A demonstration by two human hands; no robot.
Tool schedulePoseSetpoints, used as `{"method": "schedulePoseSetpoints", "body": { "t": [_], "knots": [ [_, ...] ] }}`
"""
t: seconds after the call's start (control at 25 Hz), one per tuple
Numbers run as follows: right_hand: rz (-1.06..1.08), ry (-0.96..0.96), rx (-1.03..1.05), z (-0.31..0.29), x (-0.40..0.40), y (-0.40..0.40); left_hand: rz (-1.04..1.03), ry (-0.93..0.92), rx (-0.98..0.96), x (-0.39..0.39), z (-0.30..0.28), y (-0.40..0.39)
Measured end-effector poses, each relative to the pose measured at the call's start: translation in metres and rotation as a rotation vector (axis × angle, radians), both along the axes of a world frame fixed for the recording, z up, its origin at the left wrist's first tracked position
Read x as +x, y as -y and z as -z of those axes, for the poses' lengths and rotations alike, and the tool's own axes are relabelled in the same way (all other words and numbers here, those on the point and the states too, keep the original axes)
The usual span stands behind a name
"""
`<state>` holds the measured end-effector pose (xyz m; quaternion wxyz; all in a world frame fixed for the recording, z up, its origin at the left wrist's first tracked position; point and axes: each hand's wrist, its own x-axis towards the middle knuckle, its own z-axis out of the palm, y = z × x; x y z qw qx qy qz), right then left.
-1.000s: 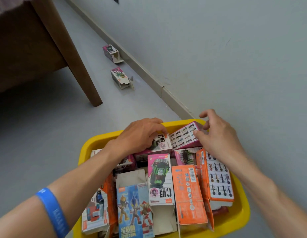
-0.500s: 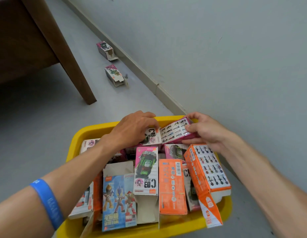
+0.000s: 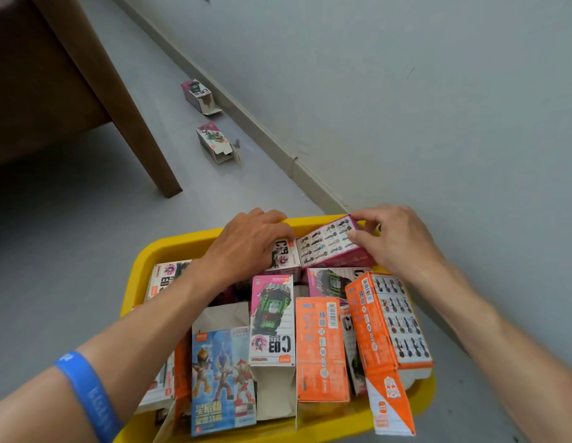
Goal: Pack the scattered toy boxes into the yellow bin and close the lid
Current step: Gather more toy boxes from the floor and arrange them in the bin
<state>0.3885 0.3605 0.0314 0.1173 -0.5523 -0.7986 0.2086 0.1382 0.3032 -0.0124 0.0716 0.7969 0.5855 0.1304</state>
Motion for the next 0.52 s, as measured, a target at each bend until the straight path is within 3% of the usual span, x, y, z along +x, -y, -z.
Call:
{"method": "schedulePoseSetpoints", "body": {
  "t": [0.12, 0.32, 0.52],
  "knots": [
    [0.014, -0.156, -0.126, 0.014, 0.006, -0.001, 0.000, -0.012, -0.022, -0.001, -0.003, -0.002],
    [-0.098, -0.169, -0.097, 0.019, 0.014, -0.009, 0.034, -0.002, -0.064, -0.005, -0.005, -0.005],
    [-0.177, -0.052, -0.088, 0.017, 0.020, -0.004, 0.021, -0.008, -0.101, -0.003, -0.005, -0.007]
  ]
}}
